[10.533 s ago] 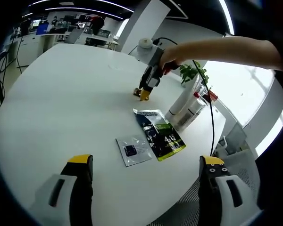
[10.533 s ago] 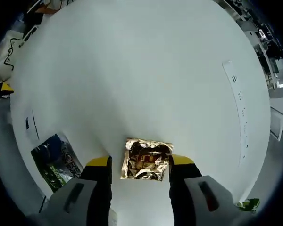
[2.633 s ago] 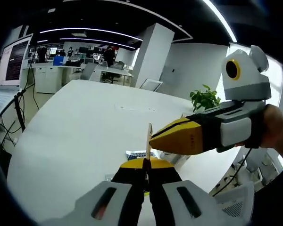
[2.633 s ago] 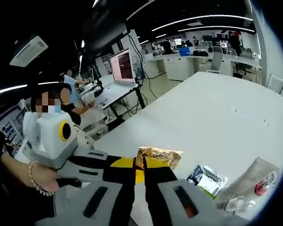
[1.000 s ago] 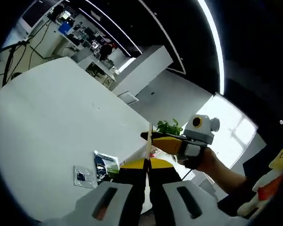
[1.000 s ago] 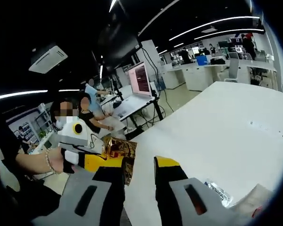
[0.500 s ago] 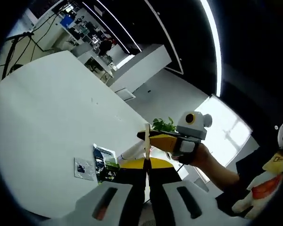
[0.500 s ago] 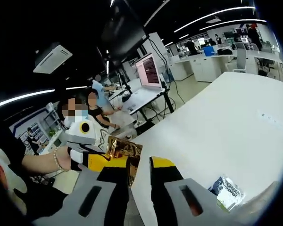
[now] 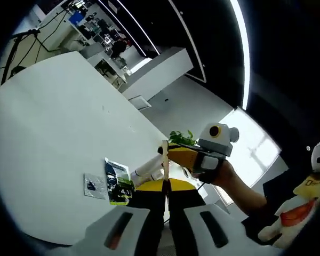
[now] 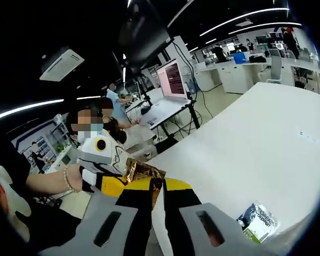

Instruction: Arrange the skincare products in the storage area until every visible bottle or jar stands upright without overlapping.

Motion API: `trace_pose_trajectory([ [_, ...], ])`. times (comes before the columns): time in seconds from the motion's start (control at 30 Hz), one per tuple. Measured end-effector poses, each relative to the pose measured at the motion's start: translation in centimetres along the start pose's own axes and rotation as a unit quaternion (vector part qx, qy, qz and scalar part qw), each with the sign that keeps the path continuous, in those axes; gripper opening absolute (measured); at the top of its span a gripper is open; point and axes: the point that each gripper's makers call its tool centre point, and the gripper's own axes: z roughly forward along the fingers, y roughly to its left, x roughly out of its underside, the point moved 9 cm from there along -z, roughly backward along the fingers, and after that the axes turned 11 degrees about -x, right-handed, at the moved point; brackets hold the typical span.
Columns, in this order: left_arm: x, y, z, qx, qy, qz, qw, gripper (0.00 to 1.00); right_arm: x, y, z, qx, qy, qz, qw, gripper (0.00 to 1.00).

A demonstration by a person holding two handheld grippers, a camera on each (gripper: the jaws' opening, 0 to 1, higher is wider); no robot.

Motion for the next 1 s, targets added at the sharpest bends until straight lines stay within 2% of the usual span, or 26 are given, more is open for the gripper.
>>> trace_pose_trajectory([
  [0.23,-0.4,1.0,0.4,0.013,0.023,-0.028,0.9993,0.00,0.1,-0.8,0.0,0.000,0.003,-0.009,0.9999,0.06],
  [0.33,-0.5,1.6,0.7,0.007,0.031,-0.032,0.9990,0.00,0.0,-0.8,-0.2,0.001,0.000,-0.021,0.9998,0.01],
  [0.53,-0.7,2.8,2.0,0.001,0.041,-0.060,0.9974,0.00,0.4,-1.6,0.5,0.074,0.011,-0.024,0.9969,0.01],
  [0.67,-0.9,3.7,2.9,-0.011,0.033,-0.068,0.9971,0.00,0.6,-2.7,0.7,0.109,0.012,-0.022,0.9937,0.01],
  [0.77,-1.2,4.1,3.5,-0.025,0.025,-0.064,0.9973,0.00,0.8,-3.5,0.7,0.128,0.011,-0.011,0.9917,0.01],
  [0.83,-1.3,4.1,3.8,-0.019,0.027,-0.061,0.9976,0.00,0.9,-3.9,0.7,0.138,0.008,-0.005,0.9904,0.01],
  [1.0,-1.5,4.5,4.2,-0.031,0.019,-0.047,0.9982,0.00,1.0,-4.2,0.8,0.153,0.005,-0.001,0.9882,0.01],
])
